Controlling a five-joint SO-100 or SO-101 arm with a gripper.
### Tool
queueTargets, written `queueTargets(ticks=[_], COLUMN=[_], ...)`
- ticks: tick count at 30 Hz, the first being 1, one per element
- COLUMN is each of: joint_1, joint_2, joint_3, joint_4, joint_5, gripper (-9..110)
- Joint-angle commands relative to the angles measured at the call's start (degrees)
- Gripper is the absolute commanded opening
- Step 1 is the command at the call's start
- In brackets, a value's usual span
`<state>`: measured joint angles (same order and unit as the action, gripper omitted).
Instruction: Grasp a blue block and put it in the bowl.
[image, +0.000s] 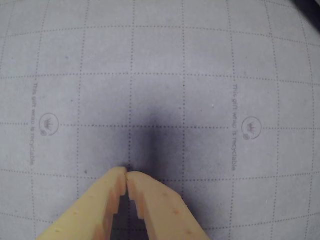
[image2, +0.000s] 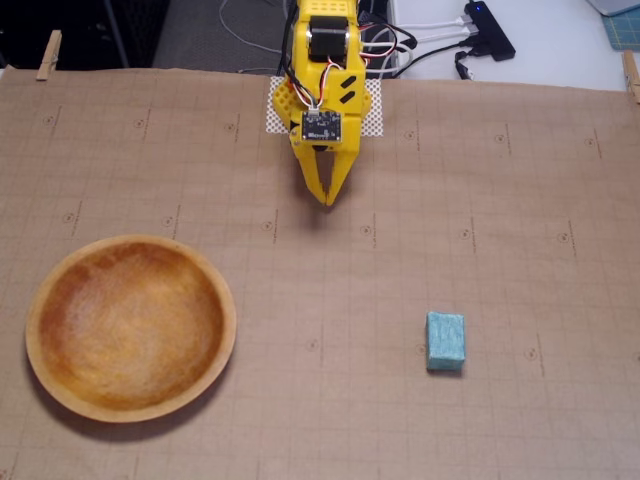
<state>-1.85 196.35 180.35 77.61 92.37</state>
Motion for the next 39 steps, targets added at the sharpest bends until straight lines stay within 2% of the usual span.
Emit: queueTargets(ticks=[1, 6, 39], joint_1=[-0.5, -0.5, -0.6], joint_2=[0.3, 0.6, 0.2], joint_3=[-1.1, -1.6, -42.3], joint_4=[0.0, -0.6, -0.9], joint_5=[0.4, 0.0, 0.1], gripper=[-2, -3, -2])
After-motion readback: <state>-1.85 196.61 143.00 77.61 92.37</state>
